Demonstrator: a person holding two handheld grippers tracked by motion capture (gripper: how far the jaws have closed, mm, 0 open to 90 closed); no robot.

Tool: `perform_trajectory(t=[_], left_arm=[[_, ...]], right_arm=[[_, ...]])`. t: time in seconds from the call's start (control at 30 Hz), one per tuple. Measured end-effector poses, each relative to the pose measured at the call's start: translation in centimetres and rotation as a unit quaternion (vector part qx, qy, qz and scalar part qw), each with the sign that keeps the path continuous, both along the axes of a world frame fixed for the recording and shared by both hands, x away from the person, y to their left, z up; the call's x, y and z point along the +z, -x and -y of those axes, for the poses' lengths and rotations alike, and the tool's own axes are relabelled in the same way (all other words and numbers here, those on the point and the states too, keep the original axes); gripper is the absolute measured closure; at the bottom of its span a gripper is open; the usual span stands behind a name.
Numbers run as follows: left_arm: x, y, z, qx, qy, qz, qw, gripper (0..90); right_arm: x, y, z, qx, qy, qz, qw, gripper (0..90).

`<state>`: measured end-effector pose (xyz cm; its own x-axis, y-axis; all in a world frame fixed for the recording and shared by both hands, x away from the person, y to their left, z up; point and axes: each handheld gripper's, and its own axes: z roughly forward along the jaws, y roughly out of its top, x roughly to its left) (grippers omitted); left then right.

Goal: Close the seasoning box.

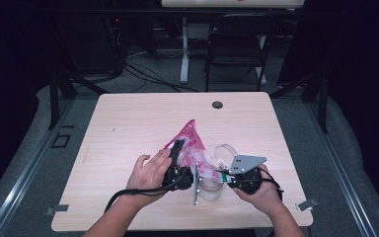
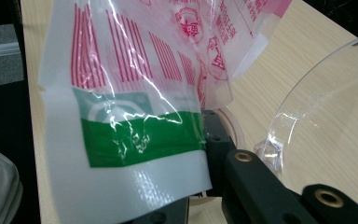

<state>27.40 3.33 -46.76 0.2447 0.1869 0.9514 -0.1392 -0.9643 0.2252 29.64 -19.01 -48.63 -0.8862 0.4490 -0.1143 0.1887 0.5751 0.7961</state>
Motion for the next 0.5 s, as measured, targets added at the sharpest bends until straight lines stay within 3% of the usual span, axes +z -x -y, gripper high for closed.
perform_trajectory(t=[0.5], left_arm=[[-0.05,0.02,0.04,-0.002,-0.002,0.001,1.0000,61.7]], right_arm=[[-0.02,-0.03,0.05,-0.001,0.000,0.000,1.0000,89.7]])
